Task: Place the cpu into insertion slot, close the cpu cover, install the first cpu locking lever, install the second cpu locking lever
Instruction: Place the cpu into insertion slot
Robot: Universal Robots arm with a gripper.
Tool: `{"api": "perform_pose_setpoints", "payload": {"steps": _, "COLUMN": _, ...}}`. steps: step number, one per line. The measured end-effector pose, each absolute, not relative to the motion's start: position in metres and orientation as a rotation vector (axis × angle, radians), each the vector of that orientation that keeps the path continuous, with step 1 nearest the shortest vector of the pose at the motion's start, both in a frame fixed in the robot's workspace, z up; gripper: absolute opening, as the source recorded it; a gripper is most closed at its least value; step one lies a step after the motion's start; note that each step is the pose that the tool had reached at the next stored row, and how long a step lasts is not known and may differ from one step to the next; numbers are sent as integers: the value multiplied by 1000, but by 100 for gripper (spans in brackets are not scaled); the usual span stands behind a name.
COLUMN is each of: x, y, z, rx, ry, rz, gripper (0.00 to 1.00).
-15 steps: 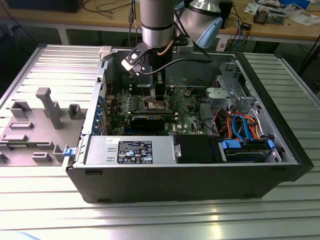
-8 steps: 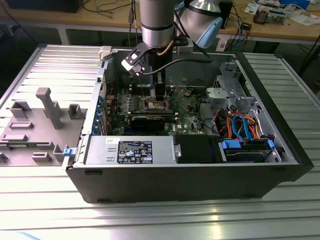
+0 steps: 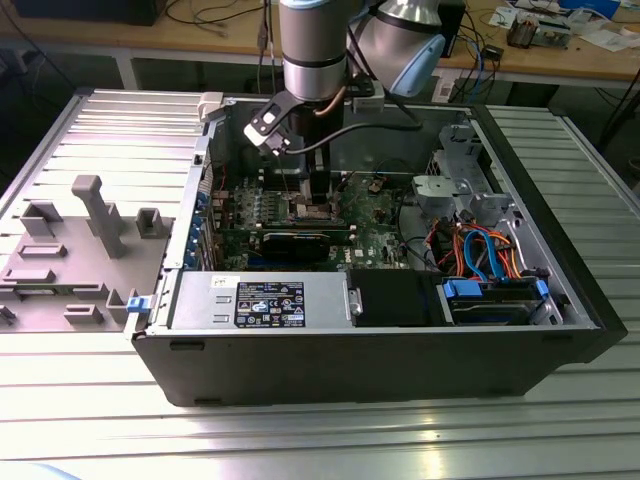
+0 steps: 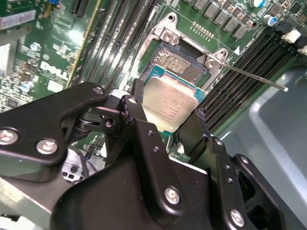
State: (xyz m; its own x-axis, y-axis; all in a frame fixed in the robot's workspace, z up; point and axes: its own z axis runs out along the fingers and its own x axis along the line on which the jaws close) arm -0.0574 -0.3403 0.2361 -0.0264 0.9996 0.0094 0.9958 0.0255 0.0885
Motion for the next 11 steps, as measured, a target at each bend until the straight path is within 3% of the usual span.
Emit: {"api": "perform_pose_setpoints", "payload": {"steps": 11, "x": -58, "y": -338, "z": 218, "rx": 2149, "ry": 2209, "rz": 113, "gripper": 54}}
